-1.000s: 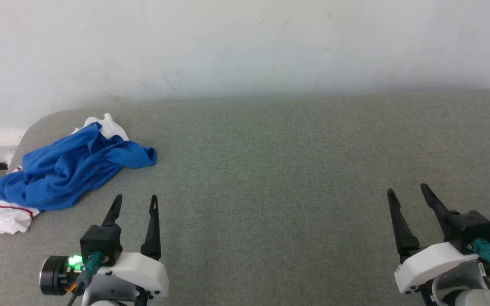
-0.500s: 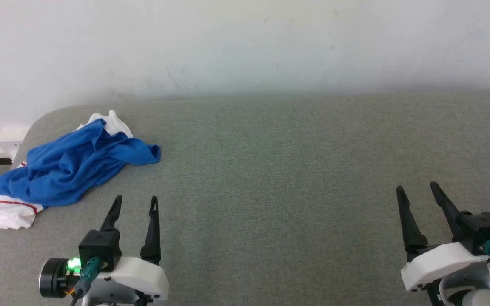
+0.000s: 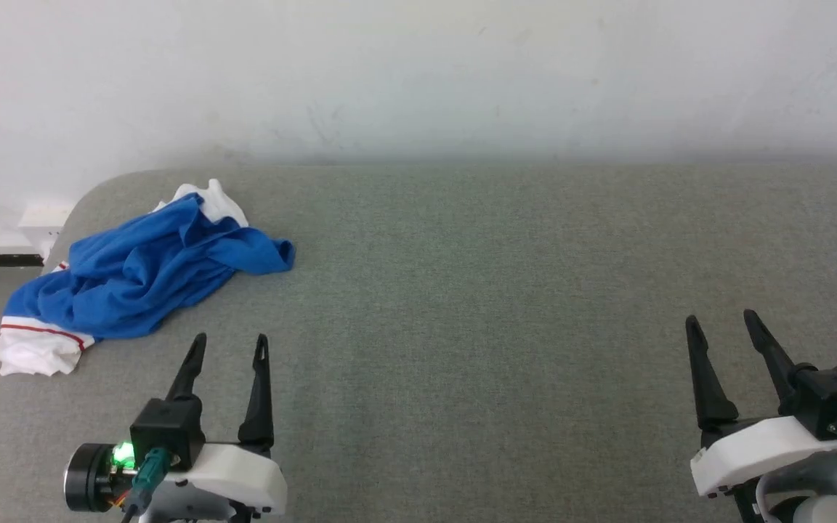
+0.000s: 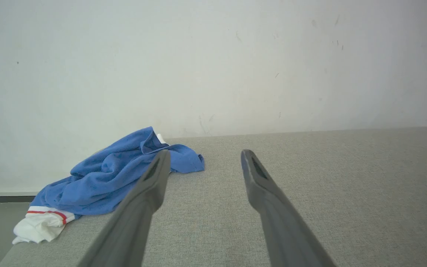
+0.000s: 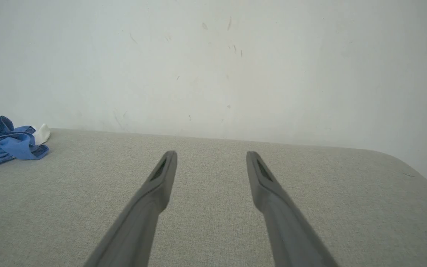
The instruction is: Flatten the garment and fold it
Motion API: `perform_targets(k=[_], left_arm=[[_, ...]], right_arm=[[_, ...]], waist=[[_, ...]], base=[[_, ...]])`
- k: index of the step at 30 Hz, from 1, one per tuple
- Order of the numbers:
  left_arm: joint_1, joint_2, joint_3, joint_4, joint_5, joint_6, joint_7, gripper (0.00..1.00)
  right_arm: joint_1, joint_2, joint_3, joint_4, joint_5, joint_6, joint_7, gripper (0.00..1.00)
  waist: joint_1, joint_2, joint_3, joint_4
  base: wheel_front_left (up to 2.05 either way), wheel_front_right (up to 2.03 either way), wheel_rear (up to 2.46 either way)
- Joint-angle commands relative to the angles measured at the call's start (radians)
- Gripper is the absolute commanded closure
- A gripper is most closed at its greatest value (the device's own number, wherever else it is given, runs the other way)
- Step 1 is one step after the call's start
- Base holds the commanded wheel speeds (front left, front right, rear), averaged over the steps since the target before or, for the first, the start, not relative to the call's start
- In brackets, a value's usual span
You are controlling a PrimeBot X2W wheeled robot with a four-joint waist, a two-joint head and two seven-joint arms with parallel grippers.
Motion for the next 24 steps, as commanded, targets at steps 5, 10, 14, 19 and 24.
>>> perform_targets(k=[5,10,14,19,24], left_arm=[[0.022,0.0,0.003,-0.011,-0.011,-0.003,-0.023,0.0],[0.027,-0.001,0.003,-0.014,-0.013,-0.004,-0.033,0.0],[0.03,-0.001,0.002,-0.017,-0.015,-0.002,-0.041,0.0],[0.035,-0.002,0.003,-0.02,-0.019,-0.002,-0.052,0.0],[0.04,-0.002,0.003,-0.022,-0.022,-0.001,-0.062,0.0]], right_arm=[[0.006,0.002,-0.001,0.009,0.014,0.0,-0.02,0.0],[0.005,0.002,0.002,0.016,0.014,0.0,-0.03,0.0],[0.002,0.002,0.003,0.023,0.014,0.0,-0.039,0.0],[-0.002,0.002,0.008,0.032,0.01,-0.001,-0.049,0.0],[-0.007,0.002,0.015,0.043,-0.001,-0.001,-0.06,0.0]], waist=[[0.0,0.0,0.001,0.024],[0.0,0.0,0.006,0.047],[0.0,0.0,0.01,0.068],[0.0,0.0,0.015,0.094],[0.0,0.0,0.018,0.122]], base=[[0.0,0.0,0.0],[0.0,0.0,0.0],[0.0,0.0,0.0],[0.0,0.0,0.0],[0.0,0.0,0.0]])
